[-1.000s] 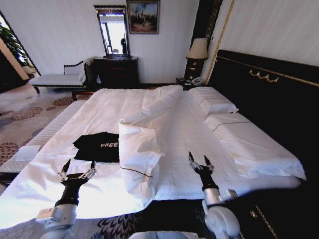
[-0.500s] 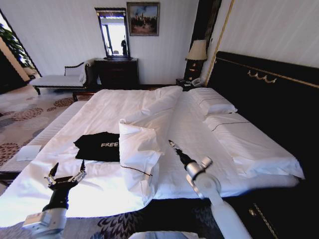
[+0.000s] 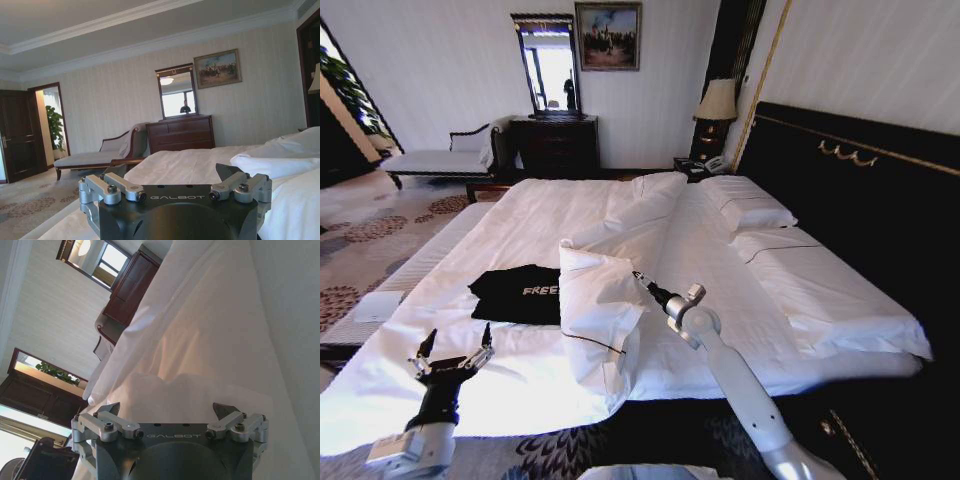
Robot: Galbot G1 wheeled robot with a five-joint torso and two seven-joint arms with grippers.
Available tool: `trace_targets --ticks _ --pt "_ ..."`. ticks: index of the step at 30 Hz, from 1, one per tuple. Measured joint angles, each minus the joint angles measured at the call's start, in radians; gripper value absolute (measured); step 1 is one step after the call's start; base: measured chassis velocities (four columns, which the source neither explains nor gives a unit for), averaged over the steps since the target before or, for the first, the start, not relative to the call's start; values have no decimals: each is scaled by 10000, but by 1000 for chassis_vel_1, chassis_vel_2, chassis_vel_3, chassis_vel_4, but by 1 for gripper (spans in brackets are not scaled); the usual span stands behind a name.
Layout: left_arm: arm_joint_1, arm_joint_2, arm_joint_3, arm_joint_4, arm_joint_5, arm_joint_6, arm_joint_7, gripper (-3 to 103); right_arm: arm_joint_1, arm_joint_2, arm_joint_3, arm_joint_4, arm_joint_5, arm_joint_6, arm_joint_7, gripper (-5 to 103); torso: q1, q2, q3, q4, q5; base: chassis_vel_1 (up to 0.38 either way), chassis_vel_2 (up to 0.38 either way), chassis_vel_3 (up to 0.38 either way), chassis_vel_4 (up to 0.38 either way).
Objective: Fold the clothes on the bed.
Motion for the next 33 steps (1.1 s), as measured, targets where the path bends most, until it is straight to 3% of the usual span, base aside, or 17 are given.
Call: trace_targets --ticks 11,20,24,26,29,30,31,33 --pt "-76 117 -20 119 -6 25 -1 100 1450 210 -887 -1568 -267 -37 -517 100 0 0 0 -1 1 0 0 0 0" --pt "-114 123 -93 376 -139 -119 -14 100 1756 501 -1401 -2078 -563 -82 -1177 100 0 0 0 0 0 0 0 0 0" --pt "-152 101 -57 505 -146 -197 -26 100 1707 471 -1593 -1975 -640 -52 -1411 79 -1 2 -1 0 0 0 0 0 0" --pt "-160 99 -51 534 -151 -212 -29 100 1695 463 -1617 -1962 -661 -39 -1437 79 -1 2 -1 0 0 0 0 0 0" --pt "-183 97 -45 602 -169 -245 -35 100 1676 459 -1632 -1948 -715 43 -1502 63 -1 2 -1 0 1 0 0 0 0" --pt "-194 98 -44 617 -174 -250 -37 100 1672 459 -1632 -1948 -737 87 -1527 63 -1 1 -1 0 1 0 0 0 0" --pt "-203 102 -43 637 -181 -253 -38 100 1662 459 -1631 -1947 -772 148 -1571 52 0 2 -1 0 0 0 0 0 0" --pt "-211 108 -42 651 -186 -255 -39 100 1648 459 -1628 -1945 -804 195 -1610 52 -1 2 -1 0 1 0 0 0 0"
